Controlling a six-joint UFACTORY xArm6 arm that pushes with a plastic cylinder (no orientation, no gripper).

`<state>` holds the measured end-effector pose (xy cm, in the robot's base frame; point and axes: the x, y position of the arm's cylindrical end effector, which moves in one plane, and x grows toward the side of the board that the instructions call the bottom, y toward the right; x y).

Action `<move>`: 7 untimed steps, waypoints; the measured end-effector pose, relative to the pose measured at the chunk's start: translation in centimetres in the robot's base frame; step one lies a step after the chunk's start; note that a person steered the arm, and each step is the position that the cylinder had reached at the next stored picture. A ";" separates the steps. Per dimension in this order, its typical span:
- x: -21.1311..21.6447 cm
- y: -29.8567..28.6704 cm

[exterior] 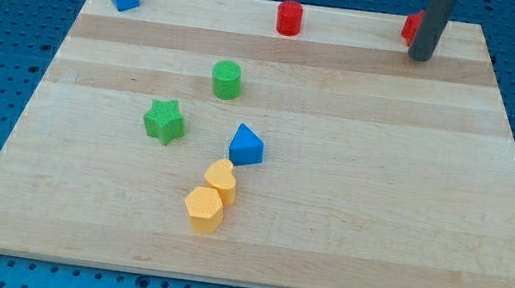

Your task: Move the green star diagonally to the bottom left of the green circle

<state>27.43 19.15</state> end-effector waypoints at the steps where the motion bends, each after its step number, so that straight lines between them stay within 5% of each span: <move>1: 0.0 0.0; 5: 18.2 -9.1; 7: 16.4 -17.2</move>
<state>43.81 1.95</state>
